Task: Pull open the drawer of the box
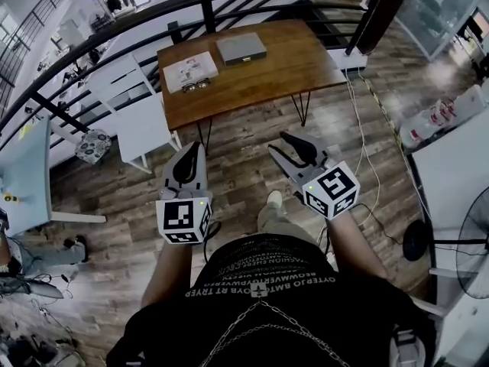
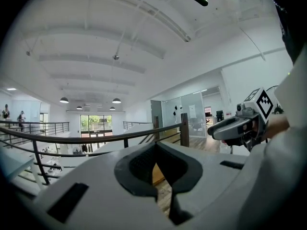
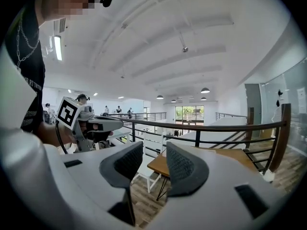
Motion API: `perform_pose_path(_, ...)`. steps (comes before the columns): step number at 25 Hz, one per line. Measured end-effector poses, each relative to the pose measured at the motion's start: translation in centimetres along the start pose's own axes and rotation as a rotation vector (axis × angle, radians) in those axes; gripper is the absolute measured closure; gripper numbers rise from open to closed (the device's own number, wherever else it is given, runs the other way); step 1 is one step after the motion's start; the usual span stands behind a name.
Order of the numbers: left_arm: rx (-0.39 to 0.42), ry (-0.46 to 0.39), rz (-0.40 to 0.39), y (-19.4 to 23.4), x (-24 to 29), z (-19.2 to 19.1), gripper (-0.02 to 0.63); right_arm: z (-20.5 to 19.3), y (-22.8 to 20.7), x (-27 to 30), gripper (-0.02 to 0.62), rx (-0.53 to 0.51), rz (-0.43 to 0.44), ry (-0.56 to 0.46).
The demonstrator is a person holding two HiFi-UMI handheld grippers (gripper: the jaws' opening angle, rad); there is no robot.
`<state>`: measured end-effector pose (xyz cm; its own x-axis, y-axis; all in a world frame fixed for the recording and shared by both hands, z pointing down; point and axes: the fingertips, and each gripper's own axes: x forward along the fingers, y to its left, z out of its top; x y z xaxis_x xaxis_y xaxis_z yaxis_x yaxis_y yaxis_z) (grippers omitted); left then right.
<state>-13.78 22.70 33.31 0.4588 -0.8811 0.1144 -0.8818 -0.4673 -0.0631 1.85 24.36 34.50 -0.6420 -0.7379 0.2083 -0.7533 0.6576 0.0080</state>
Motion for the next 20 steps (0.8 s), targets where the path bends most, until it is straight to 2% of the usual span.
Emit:
perform_pose_path(10,-0.027,0.028,-0.009,-0.5,5.9,-0.9,0.600,-0.5,-5.5,1.9,0.445,0.007,0.004,0.045)
perform_pose_path(15,-0.038,0.068,-0.008,-0.1,9.8,-2.5,0.600,-1.6,-8.5,4.3,0.445,0.024,0.018,0.067)
perform_pose_path(20,-0.036,0.076,0.005,0.8,14.4,-2.3,0.600,-1.7,-11.9,7.3,0.445,0.023,0.049,0.077)
